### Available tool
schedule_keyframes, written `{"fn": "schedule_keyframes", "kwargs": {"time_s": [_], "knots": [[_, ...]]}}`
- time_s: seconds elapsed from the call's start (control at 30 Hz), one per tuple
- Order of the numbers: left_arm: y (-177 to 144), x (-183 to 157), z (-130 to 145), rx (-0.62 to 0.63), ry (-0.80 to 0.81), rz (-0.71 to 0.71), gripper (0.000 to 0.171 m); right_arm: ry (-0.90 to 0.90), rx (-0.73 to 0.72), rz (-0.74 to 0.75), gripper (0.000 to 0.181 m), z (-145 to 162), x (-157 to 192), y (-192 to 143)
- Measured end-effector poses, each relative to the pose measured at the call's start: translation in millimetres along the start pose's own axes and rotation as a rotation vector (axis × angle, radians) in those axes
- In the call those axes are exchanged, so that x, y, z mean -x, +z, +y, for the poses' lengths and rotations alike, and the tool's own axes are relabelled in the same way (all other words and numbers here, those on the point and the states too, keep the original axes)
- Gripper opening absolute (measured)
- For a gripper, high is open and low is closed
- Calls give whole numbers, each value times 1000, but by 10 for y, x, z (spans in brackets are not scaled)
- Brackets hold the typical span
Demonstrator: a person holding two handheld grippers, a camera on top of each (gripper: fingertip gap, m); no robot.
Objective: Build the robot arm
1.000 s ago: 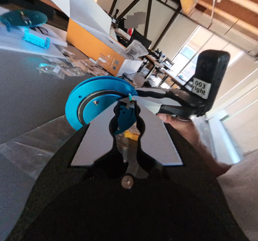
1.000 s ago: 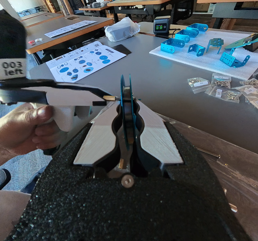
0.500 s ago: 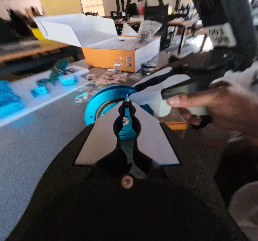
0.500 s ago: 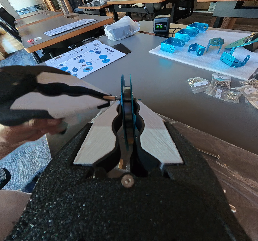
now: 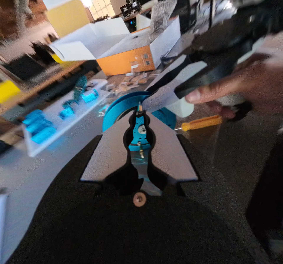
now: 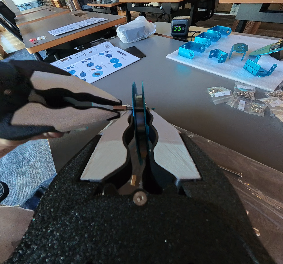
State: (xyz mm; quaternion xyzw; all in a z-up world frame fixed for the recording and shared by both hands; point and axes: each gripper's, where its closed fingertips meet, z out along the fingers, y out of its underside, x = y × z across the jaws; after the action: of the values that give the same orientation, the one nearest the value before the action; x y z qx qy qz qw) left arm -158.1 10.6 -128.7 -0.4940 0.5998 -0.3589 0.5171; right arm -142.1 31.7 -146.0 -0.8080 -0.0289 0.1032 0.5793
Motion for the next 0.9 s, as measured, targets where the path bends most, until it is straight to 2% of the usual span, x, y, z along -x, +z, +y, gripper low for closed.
{"fn": "schedule_keyframes", "kwargs": {"time_s": [0.07,0.13,0.2,0.27,0.3,0.33,0.43,0.53,0.57,0.6,0.63,0.67,0.73,0.9], "knots": [[-14,10,-15,-52,-380,96,9,0,-1,-1,13,0,6,2],[-11,-3,-28,-108,-655,201,8,-5,1,-1,13,-1,14,8],[-10,5,-42,-157,-792,241,6,-9,2,2,13,-4,14,14],[-5,11,-40,-161,-748,204,5,-8,4,-3,13,-6,11,16],[1,11,-32,-144,-635,153,5,-10,5,-2,13,-6,7,15],[8,9,-21,-114,-452,86,4,-11,7,-2,14,-5,6,15],[27,29,9,3,255,-106,4,0,5,-5,13,-3,-5,7],[39,63,20,52,927,-268,4,2,4,-1,13,-4,-18,5],[44,70,17,55,1103,-311,4,0,5,4,13,-4,-24,4],[50,71,13,52,1195,-331,4,2,5,4,13,-3,-32,1],[57,73,8,43,1194,-329,5,7,4,2,13,-3,-37,0],[61,78,4,35,1124,-314,5,12,3,-1,13,-2,-43,-1],[64,77,13,28,839,-257,5,17,0,-4,13,-1,-42,-1],[-2,11,6,-54,-187,-12,9,23,-2,-6,13,-1,-35,0]]}}
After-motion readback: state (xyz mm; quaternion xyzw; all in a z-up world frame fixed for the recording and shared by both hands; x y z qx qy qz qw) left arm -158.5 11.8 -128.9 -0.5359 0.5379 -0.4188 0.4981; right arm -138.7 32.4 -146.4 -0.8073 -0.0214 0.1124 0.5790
